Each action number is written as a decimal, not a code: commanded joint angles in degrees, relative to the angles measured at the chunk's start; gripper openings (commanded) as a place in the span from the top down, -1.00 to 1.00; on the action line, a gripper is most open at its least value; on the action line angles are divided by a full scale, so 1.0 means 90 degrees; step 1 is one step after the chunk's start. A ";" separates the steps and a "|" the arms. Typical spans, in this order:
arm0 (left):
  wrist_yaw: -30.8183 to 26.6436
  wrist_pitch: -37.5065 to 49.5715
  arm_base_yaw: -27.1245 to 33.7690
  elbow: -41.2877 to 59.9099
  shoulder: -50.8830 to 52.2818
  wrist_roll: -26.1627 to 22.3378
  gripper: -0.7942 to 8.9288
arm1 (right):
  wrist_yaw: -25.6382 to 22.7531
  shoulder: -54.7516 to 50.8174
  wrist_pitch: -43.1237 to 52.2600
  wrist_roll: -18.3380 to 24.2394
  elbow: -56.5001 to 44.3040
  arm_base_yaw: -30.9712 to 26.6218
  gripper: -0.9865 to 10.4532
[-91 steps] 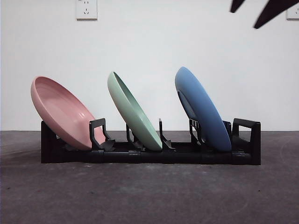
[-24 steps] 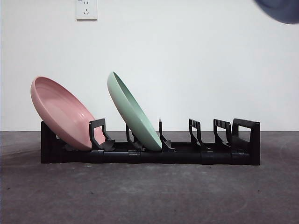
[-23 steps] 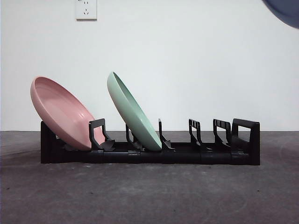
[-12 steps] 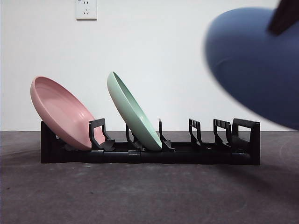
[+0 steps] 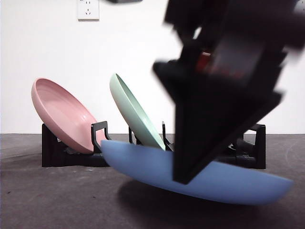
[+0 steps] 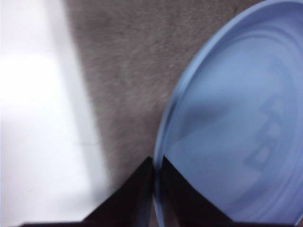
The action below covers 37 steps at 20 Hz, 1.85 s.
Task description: Place the plate
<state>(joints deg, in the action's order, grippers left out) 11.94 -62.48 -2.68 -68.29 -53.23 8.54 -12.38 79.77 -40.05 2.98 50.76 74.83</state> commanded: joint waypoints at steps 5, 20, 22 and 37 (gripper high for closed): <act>0.0012 0.0044 -0.0007 -0.0170 -0.0036 -0.0019 0.26 | -0.0301 0.0690 0.0896 0.1362 0.0170 0.0092 0.81; 0.0012 0.0053 -0.0007 -0.0170 -0.0036 -0.0019 0.26 | -0.0095 0.1178 0.0221 0.1115 0.0634 0.0136 0.28; 0.0012 0.0095 -0.0010 -0.0170 -0.0036 -0.0019 0.26 | 0.0566 0.0959 -0.0102 0.0935 0.1163 0.0141 0.28; 0.0012 0.0928 -0.0010 -0.0170 -0.0075 0.0474 0.26 | 0.2125 -0.1316 0.0595 -0.0092 0.1991 -0.4184 0.29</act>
<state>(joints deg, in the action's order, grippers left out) 11.97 -54.70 -2.68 -68.29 -53.32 11.97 6.70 67.40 -34.79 2.55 68.18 37.04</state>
